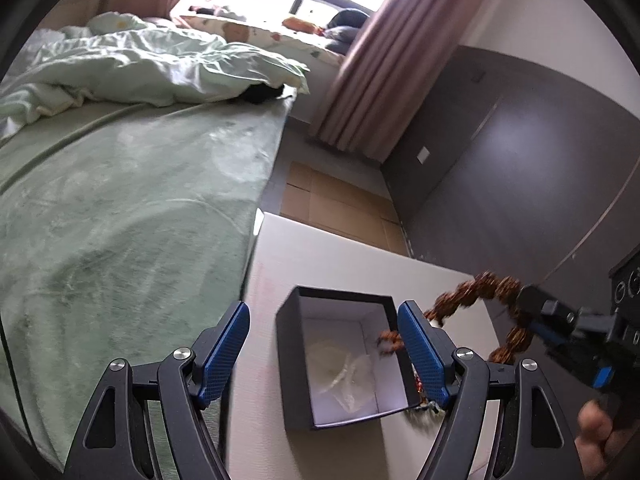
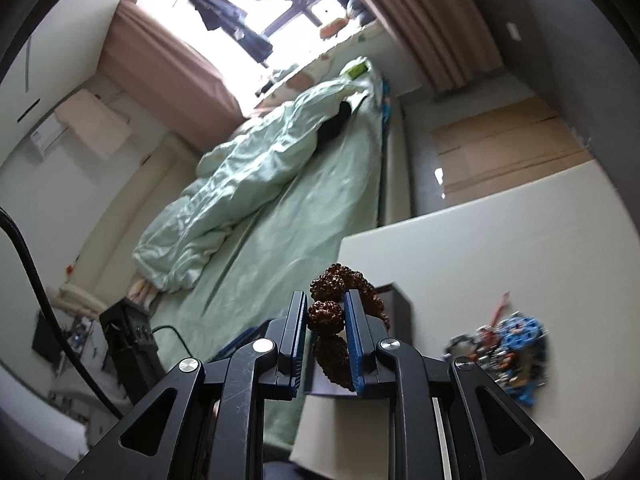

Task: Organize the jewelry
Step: 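Drop the tissue into the black box with the left tool while the right tool drops the brown bracelet in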

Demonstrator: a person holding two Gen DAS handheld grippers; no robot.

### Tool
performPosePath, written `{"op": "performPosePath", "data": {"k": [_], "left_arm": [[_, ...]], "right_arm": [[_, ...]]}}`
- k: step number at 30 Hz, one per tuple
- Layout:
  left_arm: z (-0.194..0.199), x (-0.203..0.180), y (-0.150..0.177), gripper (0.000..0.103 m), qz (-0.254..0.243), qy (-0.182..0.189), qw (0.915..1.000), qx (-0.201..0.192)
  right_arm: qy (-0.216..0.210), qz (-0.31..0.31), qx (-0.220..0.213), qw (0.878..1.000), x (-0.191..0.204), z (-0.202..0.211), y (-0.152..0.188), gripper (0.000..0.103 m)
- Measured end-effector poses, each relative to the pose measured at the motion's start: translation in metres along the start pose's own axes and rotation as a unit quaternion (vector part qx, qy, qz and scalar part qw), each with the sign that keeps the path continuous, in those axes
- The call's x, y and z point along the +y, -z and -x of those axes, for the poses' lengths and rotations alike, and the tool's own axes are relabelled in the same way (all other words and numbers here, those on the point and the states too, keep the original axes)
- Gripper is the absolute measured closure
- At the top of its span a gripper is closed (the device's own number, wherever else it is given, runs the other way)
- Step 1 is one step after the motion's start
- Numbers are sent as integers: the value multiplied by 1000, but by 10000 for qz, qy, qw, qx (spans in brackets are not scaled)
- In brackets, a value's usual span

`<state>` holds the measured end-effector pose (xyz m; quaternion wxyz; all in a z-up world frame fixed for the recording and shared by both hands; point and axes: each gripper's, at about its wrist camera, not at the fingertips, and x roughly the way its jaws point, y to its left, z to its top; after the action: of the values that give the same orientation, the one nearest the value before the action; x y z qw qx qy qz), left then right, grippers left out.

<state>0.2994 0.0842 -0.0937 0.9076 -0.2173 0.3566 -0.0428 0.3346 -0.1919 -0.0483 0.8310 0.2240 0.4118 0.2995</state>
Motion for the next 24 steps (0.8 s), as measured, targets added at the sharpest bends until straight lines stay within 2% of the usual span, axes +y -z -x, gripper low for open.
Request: {"op": "performPosePath", "data": {"k": [6, 10, 14, 15, 17, 18, 19, 22, 24], "left_arm": [[4, 10, -3, 26, 145, -68, 9998, -99], [4, 13, -4, 26, 199, -101, 9997, -140], [3, 10, -3, 26, 193, -142, 9996, -156], [3, 10, -3, 26, 191, -146, 9996, -161], [2, 8, -3, 26, 185, -164, 9995, -177], [1, 6, -3, 26, 170, -175, 9995, -175], [1, 5, -3, 26, 147, -183, 9996, -165], [-3, -3, -1, 26, 43, -167, 9998, -117], [-6, -12, 2, 26, -78, -127, 9999, -75]], "right_arm": [[0, 125, 306, 9995, 16, -28, 3, 83], [309, 302, 390, 9983, 21, -44, 1, 83], [828, 467, 502, 9942, 22, -54, 1, 82], [772, 429, 607, 9942, 20, -56, 1, 80], [425, 304, 820, 9953, 16, -60, 2, 70], [331, 270, 866, 9953, 15, -60, 2, 59], [348, 282, 822, 9956, 15, -56, 2, 56], [382, 259, 635, 9969, 10, -39, 0, 55], [395, 76, 530, 9978, -1, -26, 0, 50]]}}
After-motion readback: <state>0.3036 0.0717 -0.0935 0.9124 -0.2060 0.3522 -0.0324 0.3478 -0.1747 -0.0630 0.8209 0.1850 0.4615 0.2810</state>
